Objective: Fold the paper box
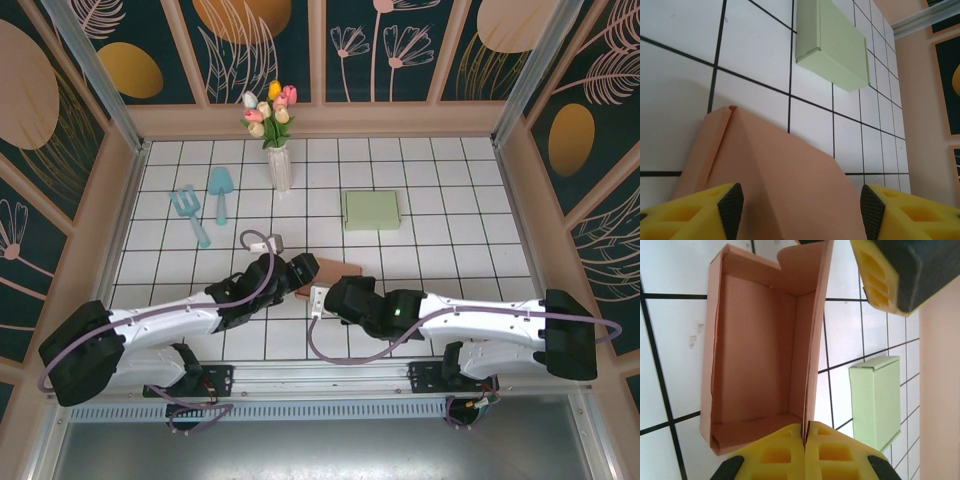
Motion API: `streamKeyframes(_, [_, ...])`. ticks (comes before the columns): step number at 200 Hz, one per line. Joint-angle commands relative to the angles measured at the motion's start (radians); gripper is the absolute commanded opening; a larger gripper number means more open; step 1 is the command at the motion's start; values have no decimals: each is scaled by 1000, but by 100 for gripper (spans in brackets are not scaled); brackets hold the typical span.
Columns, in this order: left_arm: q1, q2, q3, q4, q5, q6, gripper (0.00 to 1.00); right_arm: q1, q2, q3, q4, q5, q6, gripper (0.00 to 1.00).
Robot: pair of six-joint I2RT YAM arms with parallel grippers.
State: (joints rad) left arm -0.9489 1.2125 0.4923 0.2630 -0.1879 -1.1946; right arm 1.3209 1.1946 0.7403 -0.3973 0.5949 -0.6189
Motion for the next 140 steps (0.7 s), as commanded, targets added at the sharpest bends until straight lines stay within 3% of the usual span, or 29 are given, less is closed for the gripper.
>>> streamKeyframes(1, [-16, -32, -51, 93, 11, 3, 65, 29, -6, -32, -17, -34, 12, 0])
streamKeyframes(69, [-16, -207, -81, -92, -145, 65, 66, 90, 57, -65, -54, -7, 41, 0])
streamKeyframes(140, [-15, -226, -33, -130, -161, 111, 66, 109, 203, -64, 6, -30, -7, 3])
